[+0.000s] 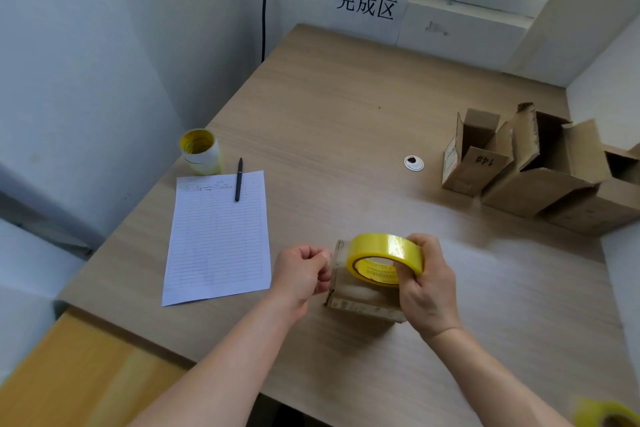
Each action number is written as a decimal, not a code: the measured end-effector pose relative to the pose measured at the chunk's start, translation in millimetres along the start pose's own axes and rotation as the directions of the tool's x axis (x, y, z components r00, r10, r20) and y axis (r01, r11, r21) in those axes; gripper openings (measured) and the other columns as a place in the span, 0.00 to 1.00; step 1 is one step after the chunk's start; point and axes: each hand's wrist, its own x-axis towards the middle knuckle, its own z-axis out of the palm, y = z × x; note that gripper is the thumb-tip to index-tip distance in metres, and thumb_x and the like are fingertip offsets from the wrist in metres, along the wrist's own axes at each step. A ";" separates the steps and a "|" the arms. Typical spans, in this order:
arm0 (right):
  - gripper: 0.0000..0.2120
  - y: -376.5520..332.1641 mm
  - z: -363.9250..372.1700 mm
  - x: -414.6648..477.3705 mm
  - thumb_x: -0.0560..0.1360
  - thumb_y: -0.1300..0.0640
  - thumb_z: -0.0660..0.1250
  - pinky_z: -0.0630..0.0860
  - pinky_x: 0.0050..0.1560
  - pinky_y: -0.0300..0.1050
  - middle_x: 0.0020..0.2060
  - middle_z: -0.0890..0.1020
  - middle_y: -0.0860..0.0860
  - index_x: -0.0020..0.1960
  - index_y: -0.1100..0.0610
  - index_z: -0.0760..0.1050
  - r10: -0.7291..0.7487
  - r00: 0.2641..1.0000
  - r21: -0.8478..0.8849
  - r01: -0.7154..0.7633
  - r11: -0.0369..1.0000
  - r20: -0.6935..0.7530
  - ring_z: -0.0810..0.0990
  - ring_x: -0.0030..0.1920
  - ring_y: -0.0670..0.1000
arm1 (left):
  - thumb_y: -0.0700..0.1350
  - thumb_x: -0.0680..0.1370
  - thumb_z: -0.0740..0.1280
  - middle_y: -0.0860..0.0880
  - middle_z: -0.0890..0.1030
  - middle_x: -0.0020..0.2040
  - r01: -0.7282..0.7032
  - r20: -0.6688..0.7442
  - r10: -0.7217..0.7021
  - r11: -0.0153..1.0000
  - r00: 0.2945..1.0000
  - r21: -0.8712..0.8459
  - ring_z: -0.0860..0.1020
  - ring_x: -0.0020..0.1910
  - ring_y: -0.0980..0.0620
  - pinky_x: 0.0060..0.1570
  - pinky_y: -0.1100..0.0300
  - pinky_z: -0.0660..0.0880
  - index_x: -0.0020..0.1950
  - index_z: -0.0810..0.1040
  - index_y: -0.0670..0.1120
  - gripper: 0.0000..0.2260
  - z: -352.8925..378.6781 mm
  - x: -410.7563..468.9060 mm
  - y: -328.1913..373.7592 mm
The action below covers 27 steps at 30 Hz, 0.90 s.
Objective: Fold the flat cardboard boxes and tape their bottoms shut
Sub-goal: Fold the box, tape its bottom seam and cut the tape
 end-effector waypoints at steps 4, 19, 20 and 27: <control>0.10 4.1 2.6 2.3 0.67 0.60 0.67 0.65 0.40 0.27 0.37 0.76 0.46 0.47 0.50 0.72 -0.091 0.996 -0.023 0.092 0.996 0.013 0.71 0.38 0.45 | 0.36 0.80 0.66 0.49 0.73 0.27 0.065 0.018 -0.065 0.998 0.998 -0.021 0.71 0.27 0.53 0.27 0.62 0.73 0.41 0.78 0.42 0.08 -1.5 4.6 -12.0; 0.09 8.2 10.6 2.1 0.68 0.56 0.68 0.58 0.36 0.38 0.36 0.72 0.48 0.43 0.50 0.68 -0.121 0.993 -0.099 0.121 0.988 0.011 0.64 0.35 0.46 | 0.42 0.74 0.71 0.47 0.78 0.62 -0.215 -0.122 0.242 0.956 0.963 0.201 0.78 0.58 0.50 0.62 0.54 0.73 0.63 0.78 0.58 0.20 12.1 11.8 -38.8; 0.09 7.5 10.6 2.5 0.68 0.56 0.68 0.57 0.36 0.38 0.36 0.72 0.48 0.43 0.50 0.68 -0.115 0.993 -0.104 0.116 0.988 0.014 0.64 0.35 0.45 | 0.40 0.75 0.69 0.46 0.80 0.61 -0.228 -0.078 0.233 0.971 0.969 0.072 0.79 0.59 0.48 0.63 0.51 0.74 0.59 0.83 0.54 0.15 17.7 12.1 -37.9; 0.11 4.9 3.3 9.3 0.66 0.53 0.72 0.64 0.34 0.35 0.33 0.73 0.46 0.39 0.53 0.69 0.097 0.989 0.019 -0.100 0.995 0.114 0.70 0.35 0.47 | 0.34 0.82 0.60 0.45 0.82 0.53 -0.277 -0.037 0.275 0.949 0.961 -0.147 0.80 0.48 0.58 0.49 0.68 0.76 0.60 0.79 0.36 0.11 44.0 10.4 -41.3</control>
